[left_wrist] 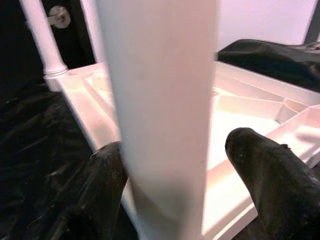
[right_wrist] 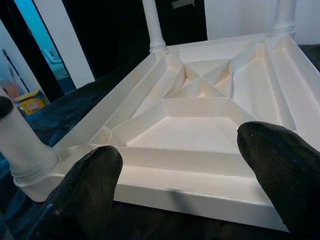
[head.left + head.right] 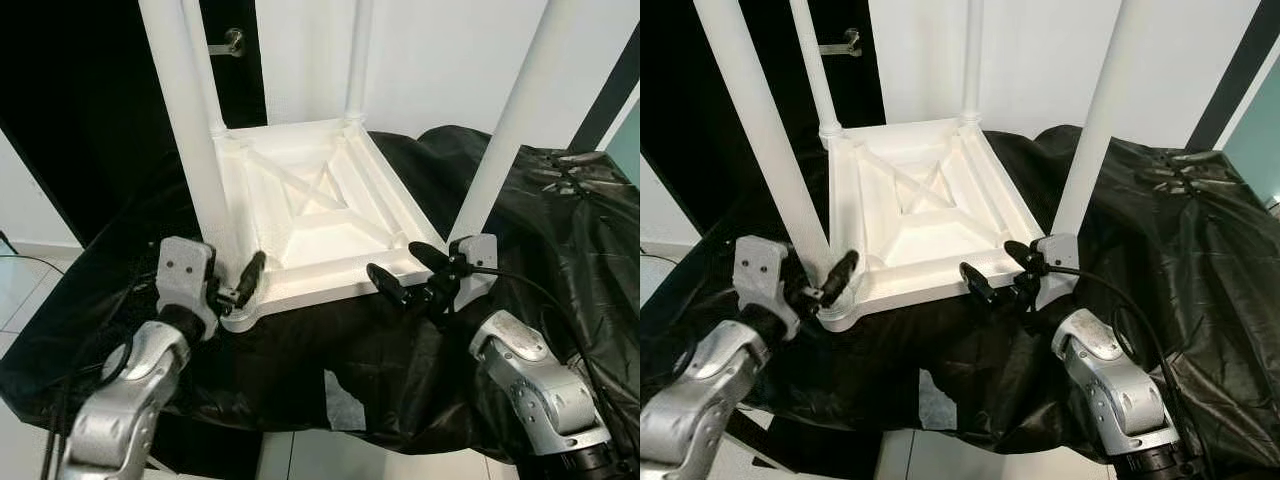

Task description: Building children table

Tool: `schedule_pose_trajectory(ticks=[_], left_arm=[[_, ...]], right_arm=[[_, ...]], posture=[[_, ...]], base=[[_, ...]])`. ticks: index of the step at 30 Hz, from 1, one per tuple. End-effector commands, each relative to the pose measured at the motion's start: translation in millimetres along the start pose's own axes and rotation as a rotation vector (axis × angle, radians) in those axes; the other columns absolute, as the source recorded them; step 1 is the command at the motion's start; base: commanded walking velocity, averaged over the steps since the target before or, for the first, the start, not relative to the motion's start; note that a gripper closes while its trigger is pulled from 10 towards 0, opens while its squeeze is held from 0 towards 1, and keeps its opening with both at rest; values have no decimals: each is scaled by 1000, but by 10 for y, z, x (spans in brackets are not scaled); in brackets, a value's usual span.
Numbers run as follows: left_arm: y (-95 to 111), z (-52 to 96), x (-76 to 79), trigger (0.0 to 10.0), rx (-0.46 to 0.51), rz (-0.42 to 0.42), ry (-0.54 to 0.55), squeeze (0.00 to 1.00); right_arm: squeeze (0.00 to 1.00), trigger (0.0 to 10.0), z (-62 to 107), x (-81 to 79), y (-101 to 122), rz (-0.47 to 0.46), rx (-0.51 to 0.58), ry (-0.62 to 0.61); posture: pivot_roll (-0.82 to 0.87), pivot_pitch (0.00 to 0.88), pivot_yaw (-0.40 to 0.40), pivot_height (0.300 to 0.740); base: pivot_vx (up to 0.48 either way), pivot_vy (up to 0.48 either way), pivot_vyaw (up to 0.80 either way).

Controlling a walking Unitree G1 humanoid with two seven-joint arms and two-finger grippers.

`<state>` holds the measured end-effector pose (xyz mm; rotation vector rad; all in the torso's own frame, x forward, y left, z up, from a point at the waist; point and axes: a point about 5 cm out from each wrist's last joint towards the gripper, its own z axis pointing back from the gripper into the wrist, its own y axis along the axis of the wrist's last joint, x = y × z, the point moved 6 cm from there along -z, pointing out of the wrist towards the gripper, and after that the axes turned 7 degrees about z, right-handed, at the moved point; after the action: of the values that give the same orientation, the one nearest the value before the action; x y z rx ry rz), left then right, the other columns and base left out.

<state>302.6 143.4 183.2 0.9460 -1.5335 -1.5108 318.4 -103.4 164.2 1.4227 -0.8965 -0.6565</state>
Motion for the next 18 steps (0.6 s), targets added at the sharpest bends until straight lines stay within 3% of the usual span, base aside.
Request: schedule_pose_trajectory(ticks=[1, 8, 13, 18], left_arm=[[-10, 60, 71, 10000, -28, 6, -87, 0], [-50, 85, 82, 10000, -41, -4, -90, 0], [-127, 101, 282, 10000, -63, 39, -158, 0], [-142, 43, 221, 10000, -61, 31, -94, 0]], right_arm=[[0, 10000, 2, 16, -49, 28, -13, -8], [0, 10000, -1, 1, -121, 53, -20, -26], [0, 10000, 0, 81, -214, 89, -47, -77], [0, 10000, 5, 85, -213, 89, -34, -79]], posture=[[59, 0, -36, 740], [64, 0, -33, 740], [65, 0, -28, 740], [64, 0, -26, 740]], base=[[0, 0, 0], [0, 0, 0], [0, 0, 0], [0, 0, 0]])
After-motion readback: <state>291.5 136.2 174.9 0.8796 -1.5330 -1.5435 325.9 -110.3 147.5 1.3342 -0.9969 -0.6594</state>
